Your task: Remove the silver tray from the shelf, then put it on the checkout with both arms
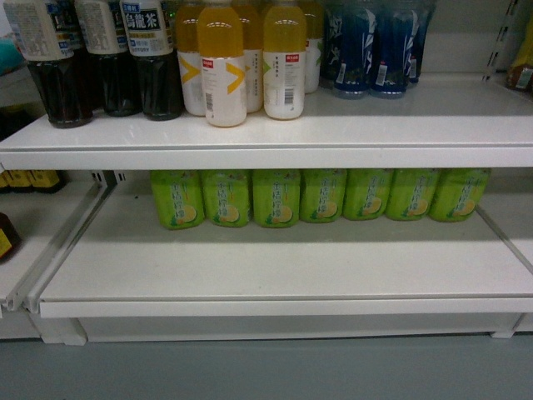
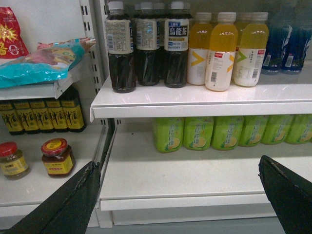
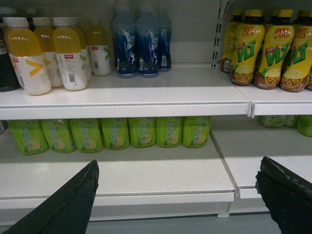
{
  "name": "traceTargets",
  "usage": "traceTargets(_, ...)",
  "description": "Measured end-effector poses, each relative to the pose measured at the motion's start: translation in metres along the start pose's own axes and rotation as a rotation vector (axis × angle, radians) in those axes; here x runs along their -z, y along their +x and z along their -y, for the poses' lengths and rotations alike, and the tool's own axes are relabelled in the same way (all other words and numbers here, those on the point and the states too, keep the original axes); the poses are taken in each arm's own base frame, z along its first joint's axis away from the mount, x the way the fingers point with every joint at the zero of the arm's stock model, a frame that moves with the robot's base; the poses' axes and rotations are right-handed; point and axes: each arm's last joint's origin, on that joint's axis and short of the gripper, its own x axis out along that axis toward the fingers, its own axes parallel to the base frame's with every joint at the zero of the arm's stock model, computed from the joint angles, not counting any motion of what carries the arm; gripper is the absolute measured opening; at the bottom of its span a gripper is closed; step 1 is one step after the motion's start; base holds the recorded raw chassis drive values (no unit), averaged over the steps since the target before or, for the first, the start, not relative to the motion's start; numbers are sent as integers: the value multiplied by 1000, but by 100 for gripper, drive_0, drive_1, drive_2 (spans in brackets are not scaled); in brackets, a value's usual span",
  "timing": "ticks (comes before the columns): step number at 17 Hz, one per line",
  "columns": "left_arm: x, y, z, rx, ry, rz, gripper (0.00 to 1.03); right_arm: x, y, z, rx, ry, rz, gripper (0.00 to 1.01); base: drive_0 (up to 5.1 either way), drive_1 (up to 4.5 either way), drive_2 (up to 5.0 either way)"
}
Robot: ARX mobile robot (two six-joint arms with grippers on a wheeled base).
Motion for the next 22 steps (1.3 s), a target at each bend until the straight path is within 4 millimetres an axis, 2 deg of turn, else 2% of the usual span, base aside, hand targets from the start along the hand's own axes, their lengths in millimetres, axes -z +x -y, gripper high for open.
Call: traceTargets(22, 0, 0, 0, -3, -1, -1, 98, 0, 0, 0, -1, 0, -1, 98, 0, 0, 0)
